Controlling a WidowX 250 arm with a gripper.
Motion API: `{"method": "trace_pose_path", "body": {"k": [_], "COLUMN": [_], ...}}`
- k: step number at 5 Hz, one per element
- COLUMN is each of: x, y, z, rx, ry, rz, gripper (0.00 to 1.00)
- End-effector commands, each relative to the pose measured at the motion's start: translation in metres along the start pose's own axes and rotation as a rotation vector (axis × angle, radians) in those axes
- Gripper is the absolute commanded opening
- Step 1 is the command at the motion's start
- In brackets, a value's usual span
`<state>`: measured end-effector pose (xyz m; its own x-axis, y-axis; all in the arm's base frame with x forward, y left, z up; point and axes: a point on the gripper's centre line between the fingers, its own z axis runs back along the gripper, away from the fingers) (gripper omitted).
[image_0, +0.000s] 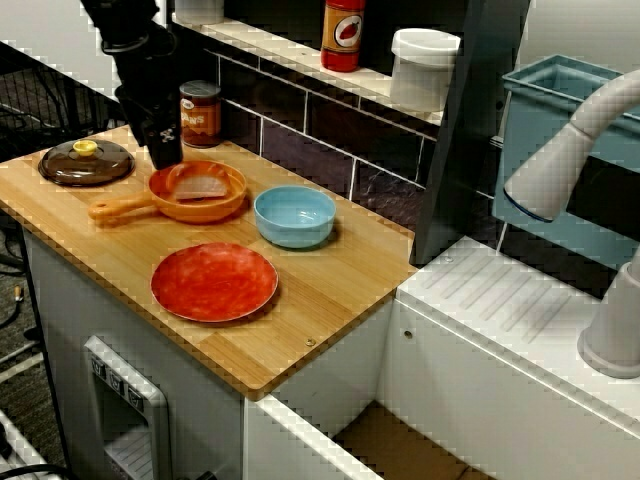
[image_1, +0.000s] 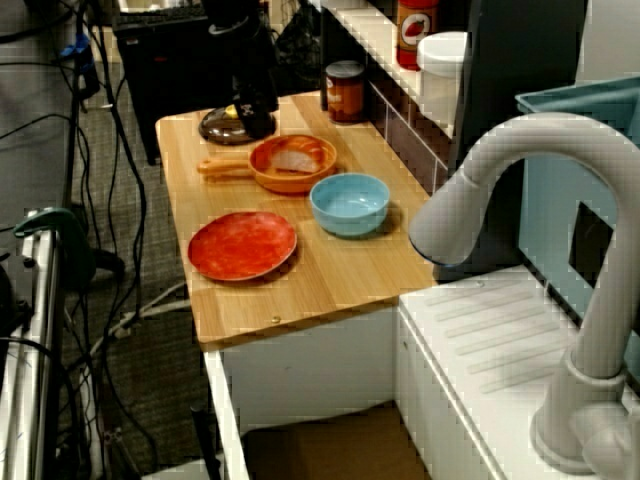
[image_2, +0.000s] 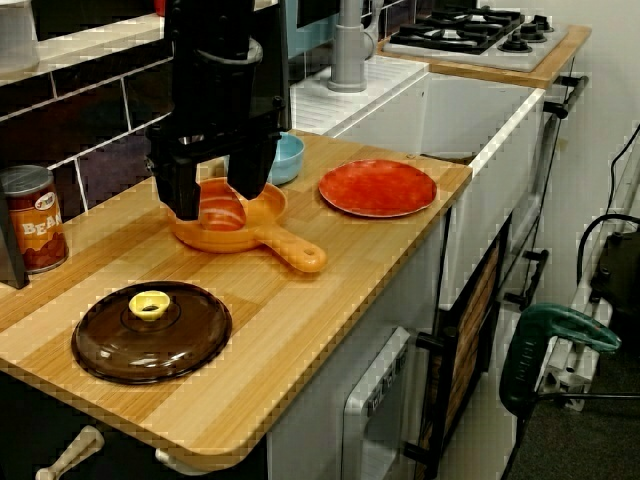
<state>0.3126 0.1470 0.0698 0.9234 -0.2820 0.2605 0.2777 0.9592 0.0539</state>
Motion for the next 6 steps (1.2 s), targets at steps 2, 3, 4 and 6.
{"method": "trace_pose_path", "body": {"k": [2,3,4,6], "x": [-0.025,-0.032,-0.043,-0.059], "y": [0.032,0.046,0.056,0.066], "z": [0.025,0.027,0.03,0.034], "rx": [0.101,0.114,0.136,0.144], "ry": [0.019,0.043,0.035,0.023], "rz": [0.075,0.156,0.205,0.265], "gripper": [1.0,1.0,1.0,1.0]}}
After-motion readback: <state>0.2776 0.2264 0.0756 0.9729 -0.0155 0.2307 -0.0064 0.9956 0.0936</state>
